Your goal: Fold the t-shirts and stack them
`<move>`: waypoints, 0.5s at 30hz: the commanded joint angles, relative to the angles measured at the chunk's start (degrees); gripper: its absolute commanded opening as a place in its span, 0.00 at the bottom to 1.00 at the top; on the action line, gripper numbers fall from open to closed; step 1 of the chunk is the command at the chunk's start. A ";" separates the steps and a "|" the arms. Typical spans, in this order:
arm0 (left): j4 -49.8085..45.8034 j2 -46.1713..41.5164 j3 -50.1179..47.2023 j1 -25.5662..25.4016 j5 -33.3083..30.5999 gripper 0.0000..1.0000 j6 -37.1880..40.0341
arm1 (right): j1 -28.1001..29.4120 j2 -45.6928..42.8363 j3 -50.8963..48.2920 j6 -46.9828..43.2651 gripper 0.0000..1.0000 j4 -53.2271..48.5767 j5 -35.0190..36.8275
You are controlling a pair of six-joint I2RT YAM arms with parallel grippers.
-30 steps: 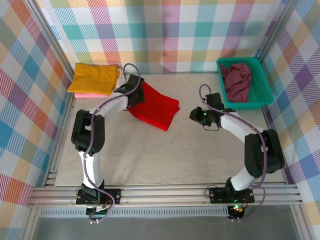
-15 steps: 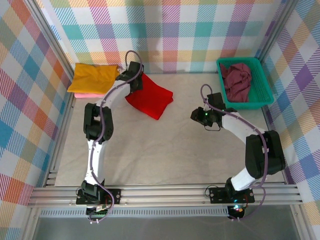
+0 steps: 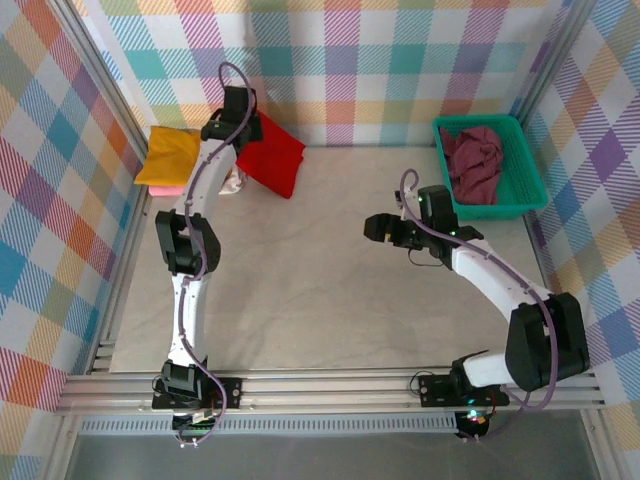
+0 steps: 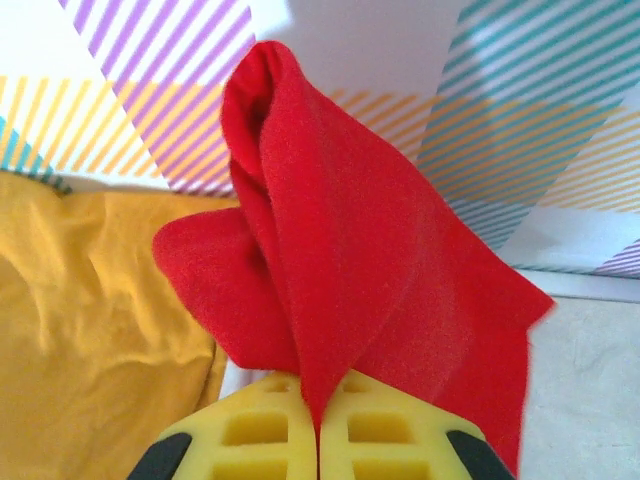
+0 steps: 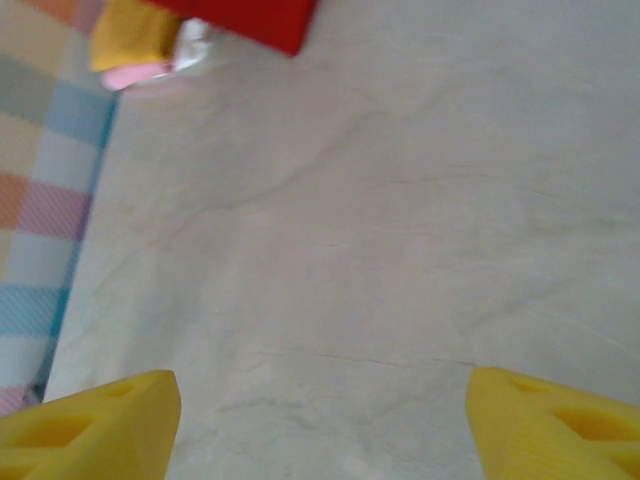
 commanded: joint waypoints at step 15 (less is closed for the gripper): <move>0.43 6.58 13.73 14.61 20.46 0.00 8.74 | 2.35 -2.16 -1.50 -0.23 0.79 2.00 -4.04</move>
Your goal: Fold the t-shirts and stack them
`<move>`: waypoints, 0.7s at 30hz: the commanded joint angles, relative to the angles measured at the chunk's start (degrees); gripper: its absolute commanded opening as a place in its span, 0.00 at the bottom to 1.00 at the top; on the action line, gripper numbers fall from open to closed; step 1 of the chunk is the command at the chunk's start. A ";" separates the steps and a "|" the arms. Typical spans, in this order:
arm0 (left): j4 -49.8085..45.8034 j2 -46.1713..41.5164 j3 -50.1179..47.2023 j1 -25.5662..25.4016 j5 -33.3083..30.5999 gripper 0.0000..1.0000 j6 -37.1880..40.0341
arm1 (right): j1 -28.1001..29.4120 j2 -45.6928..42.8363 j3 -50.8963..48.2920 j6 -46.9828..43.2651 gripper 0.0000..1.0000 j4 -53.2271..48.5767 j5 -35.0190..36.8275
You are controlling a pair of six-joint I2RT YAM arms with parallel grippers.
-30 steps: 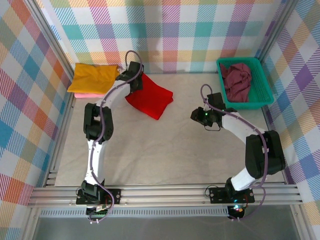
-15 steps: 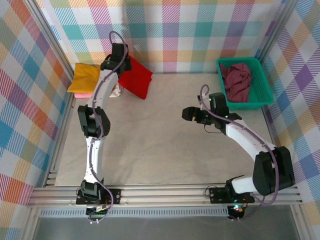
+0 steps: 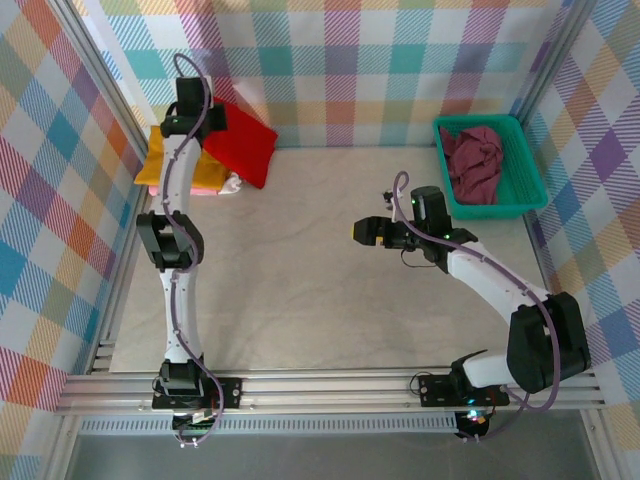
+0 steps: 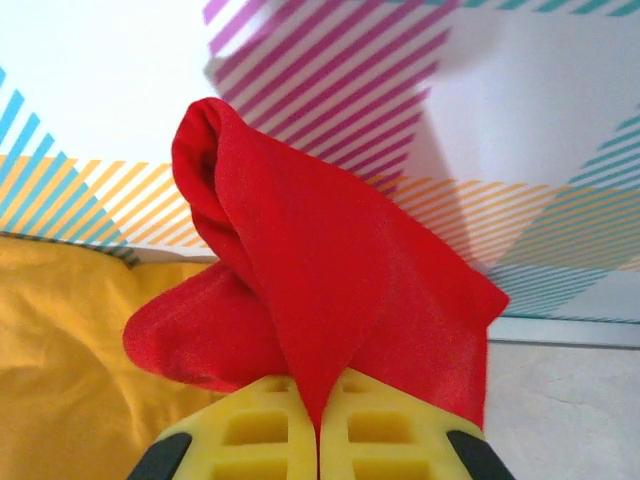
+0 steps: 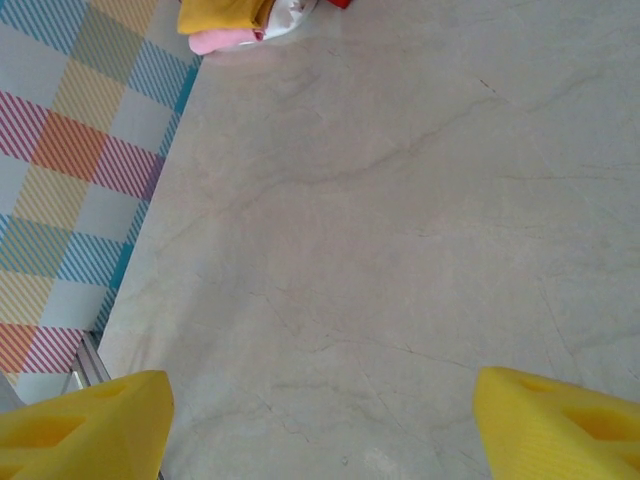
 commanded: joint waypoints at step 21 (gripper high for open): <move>5.66 7.02 5.01 13.63 5.57 0.00 2.63 | 0.26 -0.52 2.42 0.14 0.80 -4.85 2.05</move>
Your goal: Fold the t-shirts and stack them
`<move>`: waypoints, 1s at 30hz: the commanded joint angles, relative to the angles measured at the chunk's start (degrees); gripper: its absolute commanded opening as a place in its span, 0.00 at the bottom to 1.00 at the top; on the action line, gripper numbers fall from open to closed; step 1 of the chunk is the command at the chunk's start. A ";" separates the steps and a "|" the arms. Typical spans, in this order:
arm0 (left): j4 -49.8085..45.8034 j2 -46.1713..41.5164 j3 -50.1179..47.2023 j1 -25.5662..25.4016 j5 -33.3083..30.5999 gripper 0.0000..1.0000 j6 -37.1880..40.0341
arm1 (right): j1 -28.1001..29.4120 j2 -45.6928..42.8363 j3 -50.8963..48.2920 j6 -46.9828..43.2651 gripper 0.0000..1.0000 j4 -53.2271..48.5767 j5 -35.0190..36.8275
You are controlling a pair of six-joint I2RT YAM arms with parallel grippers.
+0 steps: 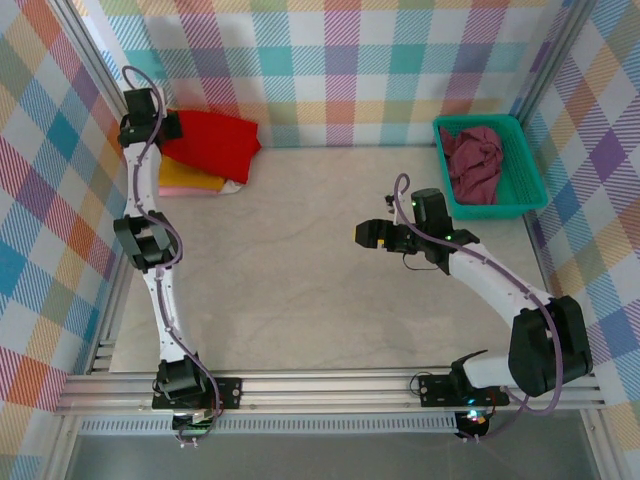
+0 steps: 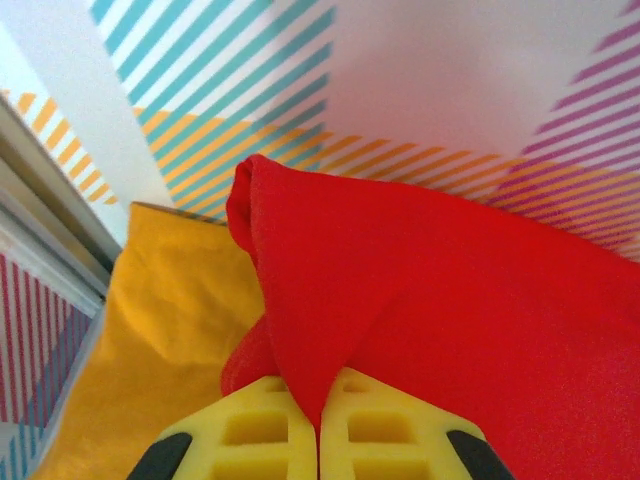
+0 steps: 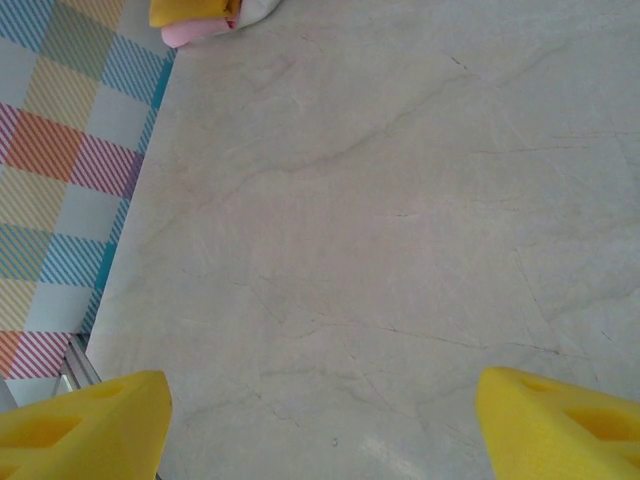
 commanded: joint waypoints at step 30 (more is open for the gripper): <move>48.16 -78.40 -104.97 -12.33 -16.04 1.00 -14.85 | -0.06 -7.27 -3.34 -16.96 1.00 8.23 43.94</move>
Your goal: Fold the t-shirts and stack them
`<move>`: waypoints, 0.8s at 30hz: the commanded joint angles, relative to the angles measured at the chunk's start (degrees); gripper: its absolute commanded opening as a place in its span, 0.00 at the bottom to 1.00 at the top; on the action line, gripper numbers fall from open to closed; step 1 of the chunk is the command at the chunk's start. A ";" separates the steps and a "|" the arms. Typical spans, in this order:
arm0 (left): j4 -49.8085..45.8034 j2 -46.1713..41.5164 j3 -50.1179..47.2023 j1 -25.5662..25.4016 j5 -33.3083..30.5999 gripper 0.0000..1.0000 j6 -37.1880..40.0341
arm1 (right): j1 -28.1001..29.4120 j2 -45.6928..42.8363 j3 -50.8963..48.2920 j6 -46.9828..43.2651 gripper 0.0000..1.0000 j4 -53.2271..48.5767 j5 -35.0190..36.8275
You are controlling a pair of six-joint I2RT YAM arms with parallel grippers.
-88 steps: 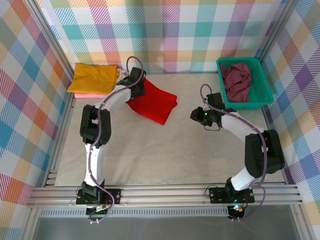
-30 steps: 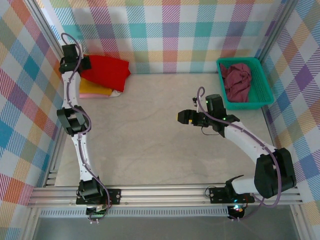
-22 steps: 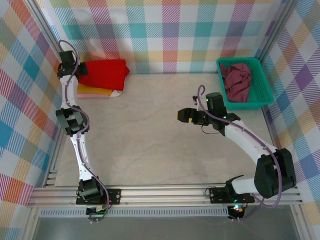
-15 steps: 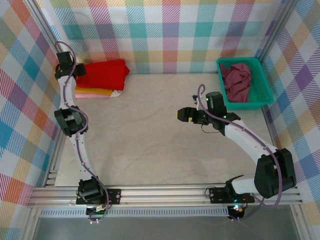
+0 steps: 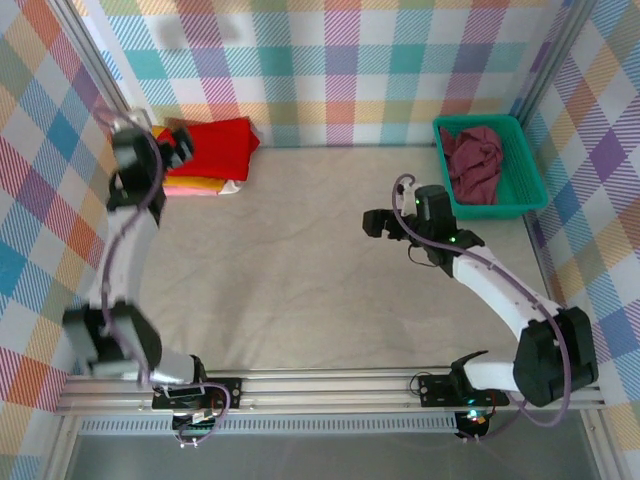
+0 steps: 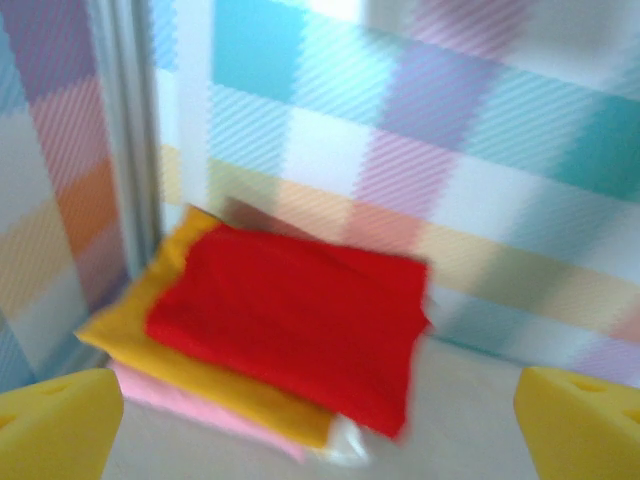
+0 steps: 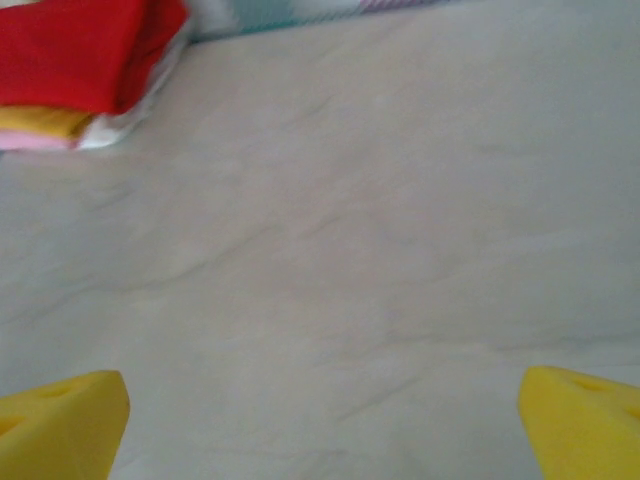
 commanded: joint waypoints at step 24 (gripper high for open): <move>47.61 15.57 -41.60 -5.93 -1.14 1.00 5.45 | -15.01 7.64 -29.29 -15.64 0.99 51.08 12.07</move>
